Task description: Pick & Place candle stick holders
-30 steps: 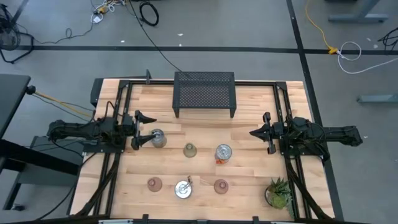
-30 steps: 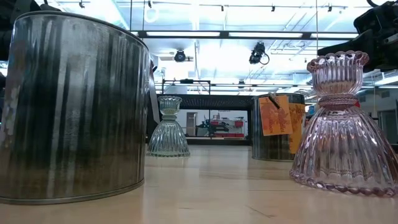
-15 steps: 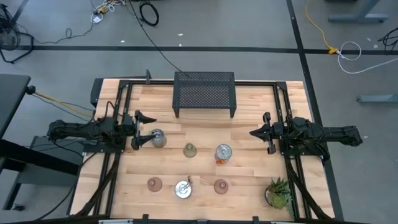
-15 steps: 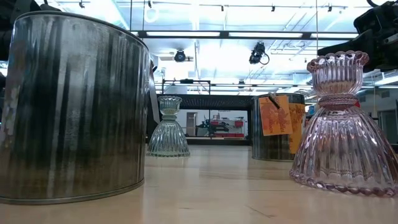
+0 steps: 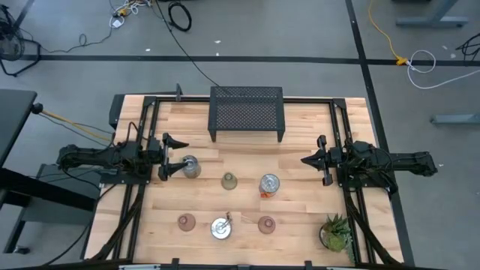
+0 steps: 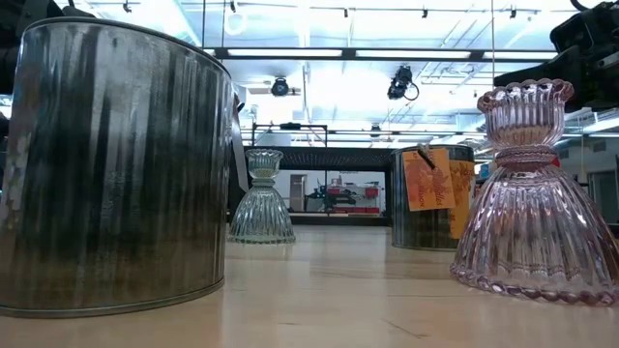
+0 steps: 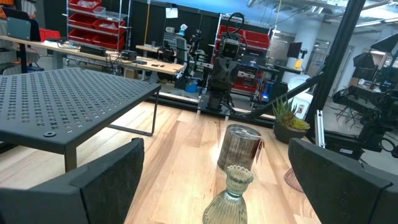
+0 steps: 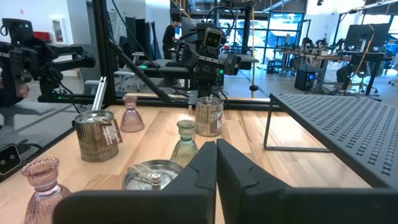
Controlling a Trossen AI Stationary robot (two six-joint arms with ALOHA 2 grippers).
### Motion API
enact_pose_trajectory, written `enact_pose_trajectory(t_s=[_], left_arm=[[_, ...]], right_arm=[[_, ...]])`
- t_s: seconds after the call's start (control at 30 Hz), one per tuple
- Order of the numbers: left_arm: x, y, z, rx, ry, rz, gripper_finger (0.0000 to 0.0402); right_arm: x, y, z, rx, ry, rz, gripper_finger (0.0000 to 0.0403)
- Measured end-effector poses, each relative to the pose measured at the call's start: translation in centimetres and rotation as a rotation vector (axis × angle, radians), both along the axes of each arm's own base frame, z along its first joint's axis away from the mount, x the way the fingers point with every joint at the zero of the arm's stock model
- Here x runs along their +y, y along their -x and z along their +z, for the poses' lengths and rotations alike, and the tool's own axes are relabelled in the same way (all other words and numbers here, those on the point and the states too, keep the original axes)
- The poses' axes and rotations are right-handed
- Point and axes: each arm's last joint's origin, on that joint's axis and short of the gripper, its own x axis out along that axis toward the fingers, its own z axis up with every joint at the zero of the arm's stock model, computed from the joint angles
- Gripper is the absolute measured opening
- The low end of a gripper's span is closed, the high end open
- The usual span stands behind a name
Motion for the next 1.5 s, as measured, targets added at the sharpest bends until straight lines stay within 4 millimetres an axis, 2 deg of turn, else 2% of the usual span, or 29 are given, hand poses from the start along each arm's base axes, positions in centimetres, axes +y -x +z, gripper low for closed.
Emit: enact_pose_trajectory(t_s=[0.2,0.57,0.83,1.03,1.27,1.4,1.5], left_arm=[[0.0,0.0,0.0,-0.001,0.001,0.0,0.0399],[0.0,0.0,0.3,-0.037,0.003,0.002,0.0399],[0.0,0.0,0.4,-0.042,0.003,0.002,0.0399],[0.0,0.0,0.4,-0.044,0.006,0.001,0.0399],[0.0,0.0,0.4,-0.049,0.031,-0.002,0.0399],[0.0,0.0,0.4,-0.049,0.03,-0.001,0.0399],[0.0,0.0,0.4,-0.049,0.03,-0.002,0.0399]], right_arm=[[-0.2,0.0,0.0,-0.003,0.179,-0.069,0.0008],[-0.3,0.0,0.1,-0.007,0.165,-0.115,0.0008],[-0.3,0.0,0.7,-0.069,-0.115,-0.089,0.0008],[-0.3,0.1,1.2,-0.119,-0.152,-0.088,0.0008],[-0.9,0.1,0.9,-0.108,-0.219,-0.285,0.0008],[-0.5,-0.1,0.0,-0.007,-0.311,-0.17,0.0008],[-0.1,-0.4,-0.4,0.066,-0.469,-0.028,0.0009]])
